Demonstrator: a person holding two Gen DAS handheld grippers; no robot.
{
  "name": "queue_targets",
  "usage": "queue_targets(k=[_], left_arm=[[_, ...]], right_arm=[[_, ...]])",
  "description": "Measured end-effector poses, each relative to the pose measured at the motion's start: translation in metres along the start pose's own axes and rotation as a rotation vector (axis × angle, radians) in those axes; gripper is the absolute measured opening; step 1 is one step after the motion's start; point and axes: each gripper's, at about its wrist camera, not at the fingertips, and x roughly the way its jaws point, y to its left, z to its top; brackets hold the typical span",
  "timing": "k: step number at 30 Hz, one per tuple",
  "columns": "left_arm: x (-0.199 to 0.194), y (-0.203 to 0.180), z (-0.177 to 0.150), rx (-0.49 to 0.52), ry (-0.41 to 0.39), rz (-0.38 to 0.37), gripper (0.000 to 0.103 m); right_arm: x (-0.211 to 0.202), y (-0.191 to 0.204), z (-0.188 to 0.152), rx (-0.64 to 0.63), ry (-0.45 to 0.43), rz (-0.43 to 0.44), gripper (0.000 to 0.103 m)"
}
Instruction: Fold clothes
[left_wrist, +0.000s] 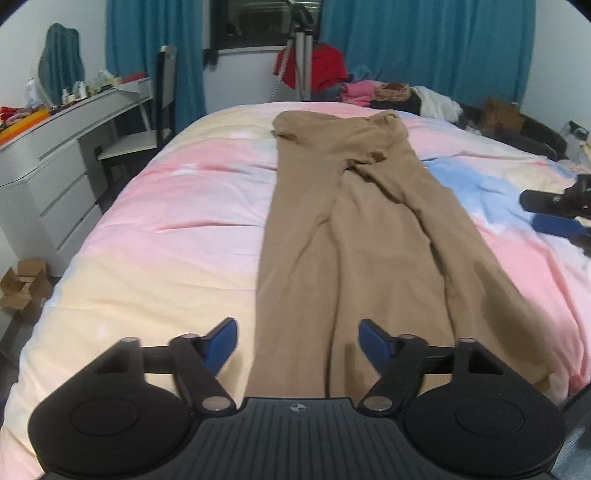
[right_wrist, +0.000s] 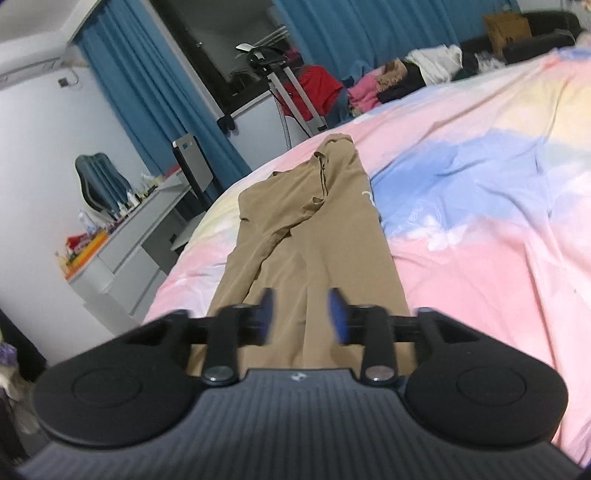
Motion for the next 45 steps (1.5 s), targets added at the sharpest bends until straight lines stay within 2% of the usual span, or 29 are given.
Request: queue_targets(k=[5, 10, 17, 18, 19, 21, 24, 25, 26, 27, 28, 32, 36, 41, 45], left_arm=[[-0.002, 0.01, -0.003, -0.047, 0.011, 0.01, 0.048], [-0.001, 0.002, -0.004, -0.001, 0.024, -0.011, 0.029], [0.019, -0.012, -0.01, 0.067, 0.11, -0.015, 0.028], [0.022, -0.013, -0.011, 0.072, 0.124, -0.011, 0.034], [0.024, -0.013, -0.011, 0.073, 0.134, -0.007, 0.044], [0.026, -0.012, -0.013, 0.071, 0.146, 0.002, 0.048], [0.027, -0.009, -0.013, 0.053, 0.15, -0.003, 0.043], [0.027, -0.008, -0.014, 0.044, 0.149, -0.006, 0.031], [0.026, -0.006, -0.013, 0.034, 0.147, -0.01, 0.022], [0.025, -0.004, -0.013, 0.023, 0.143, -0.015, 0.006], [0.024, -0.002, -0.013, 0.012, 0.139, -0.02, 0.003], [0.012, 0.005, -0.008, -0.035, 0.091, -0.03, 0.001], [-0.006, 0.002, -0.001, -0.032, 0.043, -0.061, 0.001], [-0.04, -0.013, 0.016, -0.019, -0.036, -0.145, 0.001], [-0.055, -0.034, 0.031, -0.005, -0.057, -0.221, 0.001]], right_arm=[[0.003, -0.006, 0.001, 0.03, 0.025, 0.023, 0.05], [0.01, -0.009, -0.001, 0.04, 0.053, 0.021, 0.05], [0.017, -0.009, -0.005, 0.041, 0.08, 0.01, 0.05], [0.018, -0.009, -0.005, 0.039, 0.083, 0.006, 0.05], [0.019, -0.009, -0.006, 0.036, 0.085, 0.002, 0.05], [0.021, -0.008, -0.007, 0.031, 0.091, -0.005, 0.05], [0.023, -0.008, -0.009, 0.029, 0.102, -0.013, 0.05], [0.024, -0.008, -0.01, 0.031, 0.107, -0.014, 0.05], [0.025, -0.009, -0.01, 0.034, 0.112, -0.013, 0.05], [0.025, -0.009, -0.011, 0.039, 0.119, -0.013, 0.05], [0.026, -0.01, -0.011, 0.044, 0.125, -0.012, 0.05], [0.027, -0.013, -0.012, 0.051, 0.13, -0.035, 0.05], [0.026, -0.02, -0.012, 0.082, 0.136, -0.048, 0.05], [0.025, -0.022, -0.009, 0.093, 0.13, -0.058, 0.05], [0.026, -0.025, -0.007, 0.092, 0.132, -0.068, 0.05]])
